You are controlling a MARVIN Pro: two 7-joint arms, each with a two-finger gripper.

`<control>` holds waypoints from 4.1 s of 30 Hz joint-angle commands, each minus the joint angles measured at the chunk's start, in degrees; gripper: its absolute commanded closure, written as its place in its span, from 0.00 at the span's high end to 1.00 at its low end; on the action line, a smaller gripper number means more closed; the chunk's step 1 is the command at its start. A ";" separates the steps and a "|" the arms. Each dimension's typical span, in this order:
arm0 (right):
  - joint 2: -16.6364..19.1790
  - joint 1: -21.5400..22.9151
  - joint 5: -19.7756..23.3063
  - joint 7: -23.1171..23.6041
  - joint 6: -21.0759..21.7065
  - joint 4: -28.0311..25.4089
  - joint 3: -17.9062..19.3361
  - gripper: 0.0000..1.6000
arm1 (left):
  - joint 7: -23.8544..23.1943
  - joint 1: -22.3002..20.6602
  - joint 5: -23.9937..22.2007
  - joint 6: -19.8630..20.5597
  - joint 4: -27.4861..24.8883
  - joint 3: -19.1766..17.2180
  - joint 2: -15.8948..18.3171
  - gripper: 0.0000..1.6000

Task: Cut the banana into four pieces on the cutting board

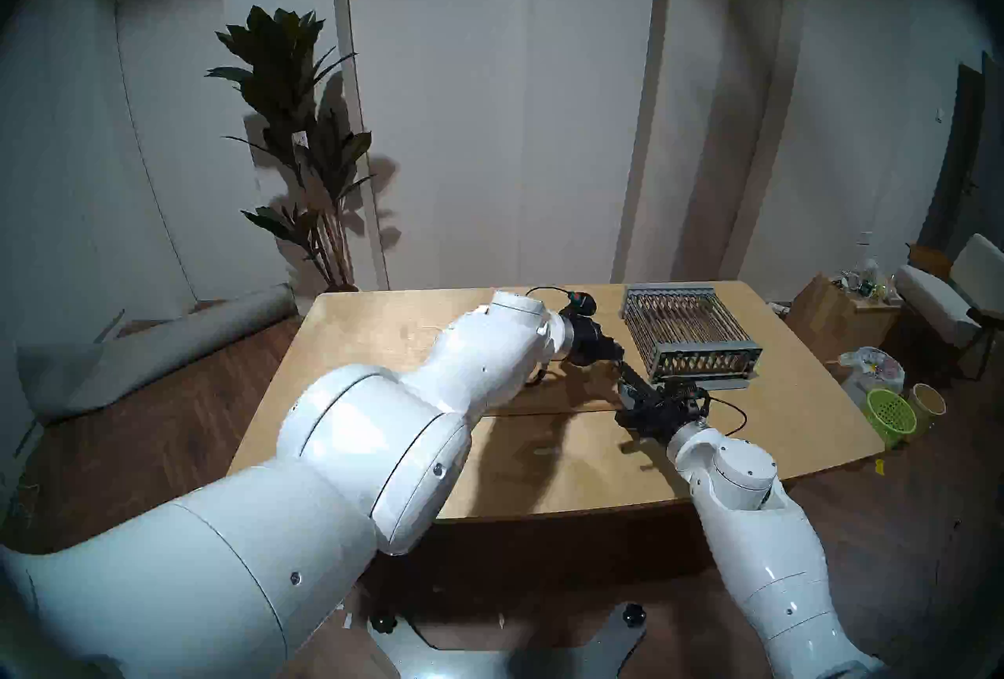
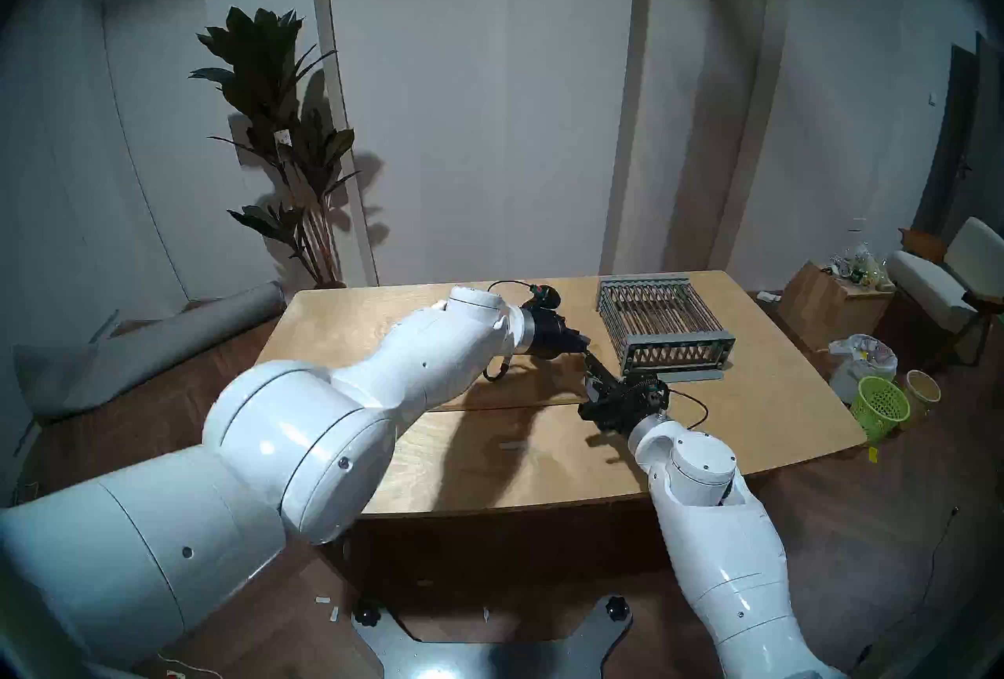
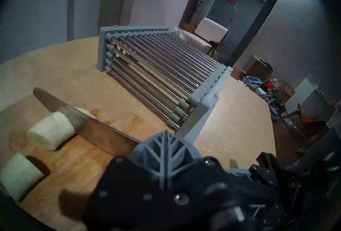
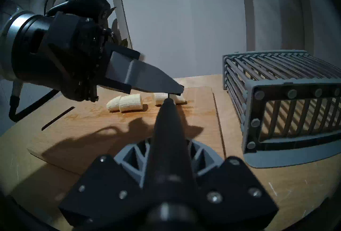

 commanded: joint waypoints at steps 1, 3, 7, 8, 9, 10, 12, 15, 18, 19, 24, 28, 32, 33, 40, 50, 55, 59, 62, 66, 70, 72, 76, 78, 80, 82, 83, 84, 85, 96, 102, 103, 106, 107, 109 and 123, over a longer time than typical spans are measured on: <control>0.37 0.43 0.42 0.23 -0.40 -3.10 0.80 0.00 | 2.37 -4.46 -0.30 1.82 1.08 -0.61 -1.77 0.00; 0.41 0.33 0.49 0.24 -0.31 -3.31 0.91 0.00 | 3.18 -4.44 -0.54 1.84 1.81 -0.96 -1.87 0.00; 0.45 0.17 0.66 0.24 -0.08 -3.55 1.05 0.00 | 4.67 -4.12 -0.86 1.50 2.88 -1.39 -2.21 0.00; 0.45 0.15 0.69 0.24 -0.05 -3.55 1.08 0.00 | 4.84 -4.02 -0.97 1.45 3.06 -1.51 -2.28 0.00; 0.46 0.11 0.76 0.21 -0.01 -3.54 1.15 0.00 | 5.10 -3.97 -1.15 1.46 3.31 -1.69 -2.39 0.00; 0.48 0.08 0.81 0.19 0.03 -3.53 1.22 0.00 | 5.30 -3.91 -1.18 1.37 3.51 -1.74 -2.49 0.00; 0.49 -0.02 0.99 0.09 0.10 -3.50 1.46 0.00 | 6.06 -3.41 -1.38 1.03 4.05 -1.94 -2.63 0.00; 0.49 -0.07 1.11 0.06 0.17 -3.46 1.60 0.00 | 6.50 -3.12 -1.64 0.70 4.35 -2.21 -2.55 0.00; 0.51 -0.12 1.33 0.05 0.24 -3.27 1.80 0.00 | 6.84 -2.94 -1.89 0.16 4.72 -2.42 -2.46 0.00; 0.51 -0.09 1.38 0.01 0.26 -3.15 1.89 0.00 | 6.91 -2.84 -2.03 0.06 4.84 -2.53 -2.40 0.00; 0.61 0.17 1.55 -0.07 0.47 -2.56 2.12 0.00 | 7.38 -2.05 -2.39 -0.94 5.59 -2.78 -2.11 0.00; 0.57 0.58 1.56 -0.11 0.73 -1.89 1.92 0.00 | 7.65 -2.06 -2.71 -1.31 5.96 -2.95 -1.91 0.00; 0.53 1.23 1.64 -0.16 0.98 -1.15 1.77 0.00 | 8.13 -2.51 -3.06 -1.08 6.41 -3.12 -1.42 0.00; 0.53 1.23 1.64 -0.16 0.98 -1.15 1.77 0.00 | 8.13 -2.51 -3.06 -1.08 6.41 -3.12 -1.42 0.00; 0.51 2.27 1.75 -0.32 1.35 -0.07 1.59 0.00 | 9.02 -2.49 -2.73 -1.01 7.00 -2.65 -1.03 0.00; 0.43 4.02 2.28 -0.58 1.64 1.12 1.58 0.00 | 9.06 -5.36 -2.83 -1.64 5.39 -2.79 0.37 0.00; 0.13 4.83 2.42 -0.55 1.71 0.93 0.85 0.00 | 7.75 -7.45 -3.09 -1.73 4.06 -3.38 1.39 0.00; -0.76 5.44 4.57 0.55 2.92 0.90 0.85 0.00 | 5.92 -8.06 -3.49 -2.05 3.45 -4.14 2.60 0.00; -1.58 5.77 7.29 1.81 4.88 1.14 1.50 0.00 | 3.84 -7.92 -3.77 -2.48 3.19 -4.47 3.66 0.00; -3.18 5.98 13.06 3.58 9.44 1.88 3.82 0.00 | 1.17 -7.44 -4.18 -3.09 3.12 -4.85 5.04 0.00; -5.10 6.58 19.99 3.93 14.79 4.01 7.54 0.00 | -0.98 -6.76 -4.09 -3.54 3.18 -4.81 6.15 0.00; -6.10 6.84 23.59 4.52 16.67 5.56 9.28 0.00 | -1.31 -6.46 -4.02 -3.56 3.36 -4.77 6.42 0.00; -7.19 7.73 30.03 4.62 21.47 7.41 12.20 0.00 | -3.49 -5.99 -4.21 -3.73 3.47 -4.93 7.26 0.00; -7.29 8.20 32.72 3.40 24.01 7.94 13.34 0.00 | -5.15 -5.79 -4.07 -4.05 3.28 -4.73 7.75 0.00; -6.39 7.62 33.13 1.96 26.13 6.15 13.17 0.00 | -7.45 -5.64 -3.97 -4.41 2.94 -4.53 8.27 0.00; -3.84 6.20 26.17 1.62 22.60 2.69 9.90 0.00 | -8.48 -5.68 -3.96 -4.50 2.84 -4.54 8.52 0.00; -3.86 6.32 26.31 2.00 22.81 2.71 9.32 0.00 | -8.65 -5.72 -3.97 -4.52 2.87 -4.57 8.56 0.00; -2.61 6.15 25.06 3.73 22.52 2.00 7.54 0.00 | -8.48 -5.77 -4.04 -4.52 2.92 -4.66 8.55 0.00; -2.29 6.22 23.40 2.99 21.21 1.48 6.44 0.00 | -8.45 -5.81 -4.08 -4.50 2.98 -4.73 8.56 0.00; 1.36 4.99 8.72 2.03 14.91 -5.67 -3.12 0.00 | -9.78 -6.21 -5.49 -4.70 2.86 -6.33 9.54 0.00; 3.47 2.66 0.16 0.56 10.62 -10.26 -7.20 0.00 | -11.72 -7.08 -8.37 -5.73 1.78 -9.80 12.03 0.00; 3.88 2.36 -1.32 0.12 9.87 -10.75 -7.72 0.00 | -11.89 -7.07 -8.55 -6.33 1.45 -10.17 12.62 0.00; 4.28 1.65 -3.66 -0.92 8.56 -11.75 -8.18 0.00 | -10.78 -6.82 -9.66 -8.24 0.92 -11.98 15.61 0.00; 4.22 1.33 -3.85 -1.09 8.34 -12.09 -8.05 0.00 | -10.70 -6.67 -10.40 -8.17 1.09 -12.94 16.63 0.00; 4.50 1.12 -5.08 -1.73 8.00 -12.41 -8.22 0.00 | -8.80 -6.42 -9.91 -9.97 1.46 -13.55 18.23 0.00; 5.34 -0.55 -6.33 -4.42 6.20 -16.26 -4.46 0.00 | 3.15 2.13 -8.28 -16.98 6.52 -16.23 27.70 1.00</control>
